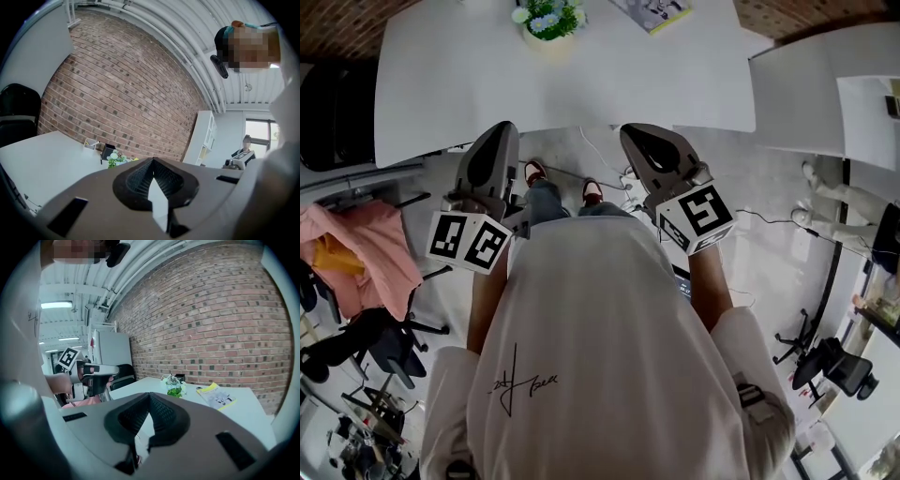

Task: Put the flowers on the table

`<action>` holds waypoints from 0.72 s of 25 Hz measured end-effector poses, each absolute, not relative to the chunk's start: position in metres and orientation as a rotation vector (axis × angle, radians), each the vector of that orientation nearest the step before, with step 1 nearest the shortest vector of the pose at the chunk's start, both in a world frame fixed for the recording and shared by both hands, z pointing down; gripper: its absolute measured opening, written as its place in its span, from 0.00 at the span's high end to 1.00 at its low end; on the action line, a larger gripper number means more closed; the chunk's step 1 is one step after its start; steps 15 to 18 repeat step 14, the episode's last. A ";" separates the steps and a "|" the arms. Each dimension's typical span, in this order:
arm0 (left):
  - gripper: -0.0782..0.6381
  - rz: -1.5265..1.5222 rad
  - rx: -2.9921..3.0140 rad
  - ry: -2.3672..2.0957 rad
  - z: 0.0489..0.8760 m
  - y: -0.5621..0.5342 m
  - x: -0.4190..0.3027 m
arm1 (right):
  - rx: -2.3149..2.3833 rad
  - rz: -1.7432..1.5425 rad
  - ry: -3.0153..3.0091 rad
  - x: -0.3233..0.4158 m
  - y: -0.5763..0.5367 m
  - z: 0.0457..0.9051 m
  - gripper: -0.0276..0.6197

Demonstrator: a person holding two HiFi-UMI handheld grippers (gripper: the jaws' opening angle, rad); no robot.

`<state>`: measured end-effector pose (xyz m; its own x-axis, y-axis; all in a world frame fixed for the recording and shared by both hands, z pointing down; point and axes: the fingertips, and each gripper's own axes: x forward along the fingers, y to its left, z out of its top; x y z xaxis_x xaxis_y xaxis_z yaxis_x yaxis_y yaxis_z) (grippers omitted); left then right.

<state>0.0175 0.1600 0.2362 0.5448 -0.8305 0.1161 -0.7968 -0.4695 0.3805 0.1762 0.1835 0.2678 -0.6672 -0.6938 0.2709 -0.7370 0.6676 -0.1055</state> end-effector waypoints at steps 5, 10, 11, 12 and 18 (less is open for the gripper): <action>0.88 -0.131 2.379 -1.340 0.235 0.169 0.015 | 1.182 0.303 -2.673 0.177 0.192 0.263 0.92; 0.88 -0.129 2.380 -1.330 0.231 0.185 0.025 | 1.189 0.331 -2.694 0.185 0.205 0.259 0.92; 0.88 -0.128 2.381 -1.330 0.230 0.188 0.027 | 1.186 0.336 -2.698 0.186 0.208 0.258 0.92; 0.88 -0.127 2.381 -1.329 0.229 0.191 0.029 | 1.182 0.338 -2.701 0.188 0.211 0.257 0.92; 0.88 -0.126 2.379 -1.327 0.227 0.197 0.031 | 1.172 0.341 -2.706 0.190 0.217 0.255 0.92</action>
